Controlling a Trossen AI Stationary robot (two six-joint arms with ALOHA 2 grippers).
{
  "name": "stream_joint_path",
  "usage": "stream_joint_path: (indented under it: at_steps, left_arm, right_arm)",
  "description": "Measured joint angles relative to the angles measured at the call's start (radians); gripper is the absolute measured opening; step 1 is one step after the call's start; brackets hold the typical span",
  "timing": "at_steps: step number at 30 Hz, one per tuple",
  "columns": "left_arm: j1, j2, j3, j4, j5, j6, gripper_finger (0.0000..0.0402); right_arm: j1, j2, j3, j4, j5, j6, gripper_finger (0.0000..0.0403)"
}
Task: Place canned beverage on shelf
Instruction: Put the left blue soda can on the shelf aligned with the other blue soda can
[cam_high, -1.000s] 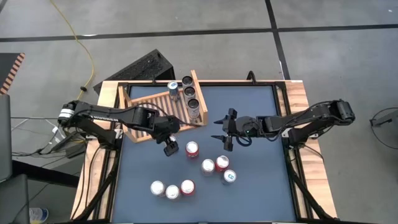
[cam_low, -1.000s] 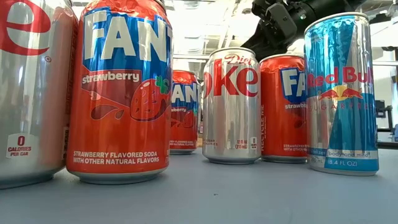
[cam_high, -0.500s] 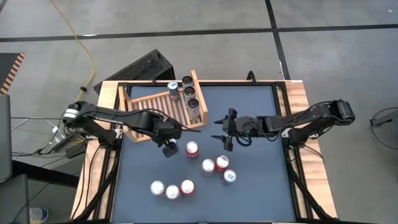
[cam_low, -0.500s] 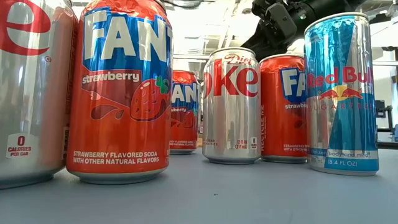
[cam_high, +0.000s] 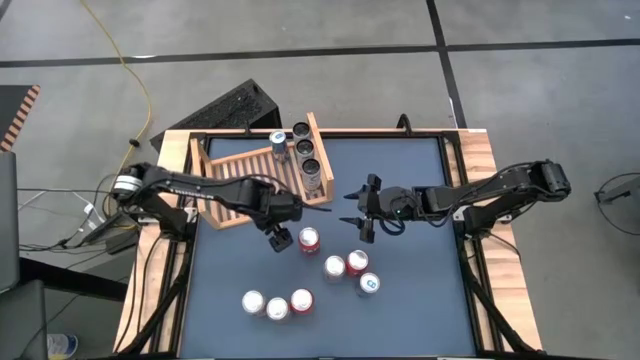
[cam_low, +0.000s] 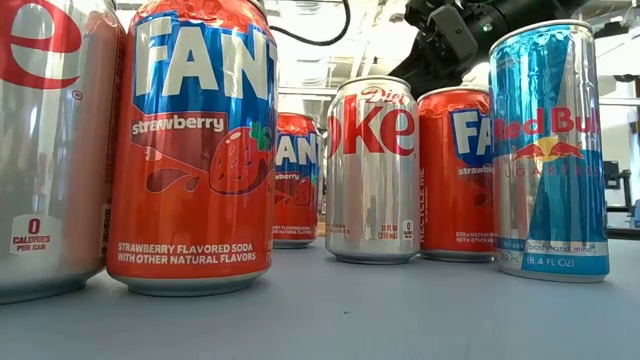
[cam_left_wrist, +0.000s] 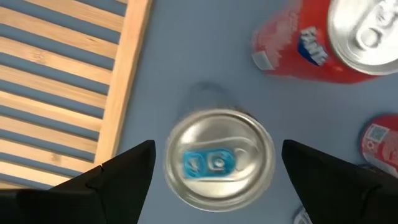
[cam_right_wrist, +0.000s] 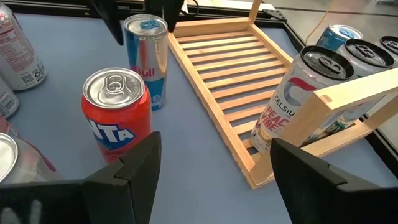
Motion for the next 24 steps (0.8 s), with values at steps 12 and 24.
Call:
stream_joint_path:
  at_steps: [12, 24]
  left_arm:
    - [0.030, 0.000, 0.000, 0.006, 0.033, 0.033, 0.0336]
    - [0.030, -0.001, 0.000, 0.004, 0.000, 0.045, 0.0223]
  right_arm:
    - [0.000, 0.000, 0.000, -0.031, 0.000, 0.016, 0.0276]
    - [0.000, 0.000, 0.000, -0.032, 0.000, 0.025, 0.0276]
